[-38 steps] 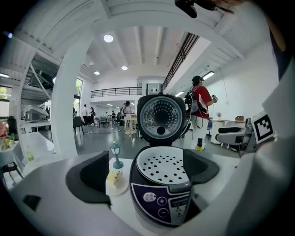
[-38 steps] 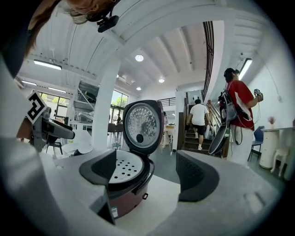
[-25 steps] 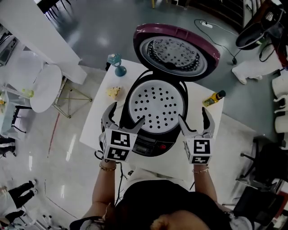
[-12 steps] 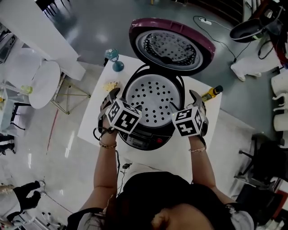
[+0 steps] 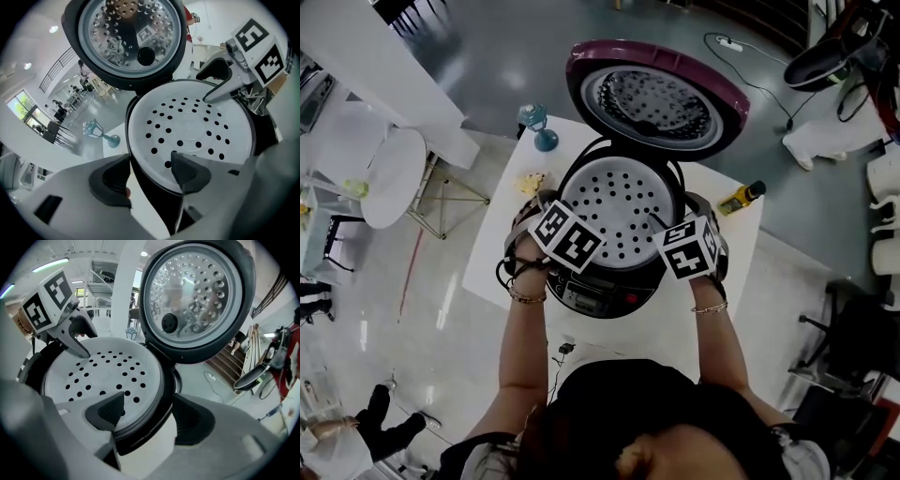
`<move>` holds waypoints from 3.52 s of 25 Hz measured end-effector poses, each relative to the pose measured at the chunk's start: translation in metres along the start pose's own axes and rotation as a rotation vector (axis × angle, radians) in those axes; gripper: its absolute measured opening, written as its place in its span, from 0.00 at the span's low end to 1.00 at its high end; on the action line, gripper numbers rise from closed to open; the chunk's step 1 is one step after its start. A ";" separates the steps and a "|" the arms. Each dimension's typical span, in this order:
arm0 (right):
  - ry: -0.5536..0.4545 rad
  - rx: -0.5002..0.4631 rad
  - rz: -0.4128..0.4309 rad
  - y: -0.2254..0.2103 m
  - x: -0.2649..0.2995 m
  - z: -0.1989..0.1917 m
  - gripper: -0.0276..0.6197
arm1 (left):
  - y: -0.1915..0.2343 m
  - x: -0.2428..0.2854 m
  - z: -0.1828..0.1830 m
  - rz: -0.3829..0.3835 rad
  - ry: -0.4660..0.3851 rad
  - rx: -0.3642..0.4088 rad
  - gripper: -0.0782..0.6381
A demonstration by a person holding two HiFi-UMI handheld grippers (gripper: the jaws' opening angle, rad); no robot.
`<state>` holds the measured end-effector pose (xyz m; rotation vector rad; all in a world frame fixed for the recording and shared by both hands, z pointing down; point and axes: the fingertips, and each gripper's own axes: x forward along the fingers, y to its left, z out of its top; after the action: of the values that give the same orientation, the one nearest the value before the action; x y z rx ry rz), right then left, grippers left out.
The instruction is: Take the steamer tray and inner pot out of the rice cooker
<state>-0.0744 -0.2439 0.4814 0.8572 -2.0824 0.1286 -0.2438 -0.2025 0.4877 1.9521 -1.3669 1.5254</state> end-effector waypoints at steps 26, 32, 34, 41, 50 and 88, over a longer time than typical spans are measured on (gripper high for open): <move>-0.178 0.163 -0.057 -0.014 -0.022 0.012 0.22 | 0.014 -0.027 0.010 -0.011 -0.169 -0.258 0.30; -0.165 0.156 -0.037 -0.020 -0.016 0.010 0.20 | 0.015 -0.024 0.009 -0.045 -0.170 -0.275 0.30; -0.161 0.146 -0.030 -0.022 -0.016 0.012 0.19 | 0.014 -0.020 0.008 -0.030 -0.142 -0.238 0.32; -0.182 0.184 -0.002 -0.023 -0.021 0.017 0.17 | 0.005 -0.020 0.004 -0.062 -0.112 -0.182 0.37; -0.237 0.227 0.017 -0.027 -0.030 0.028 0.15 | 0.007 -0.019 0.004 -0.060 -0.092 -0.186 0.36; -0.724 0.728 -0.168 -0.112 -0.253 -0.081 0.09 | -0.137 -0.147 0.143 -0.172 -0.489 0.017 0.22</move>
<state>0.1501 -0.1648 0.3189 1.7056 -2.6505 0.5819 -0.0459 -0.1666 0.3450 2.4884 -1.3094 1.0227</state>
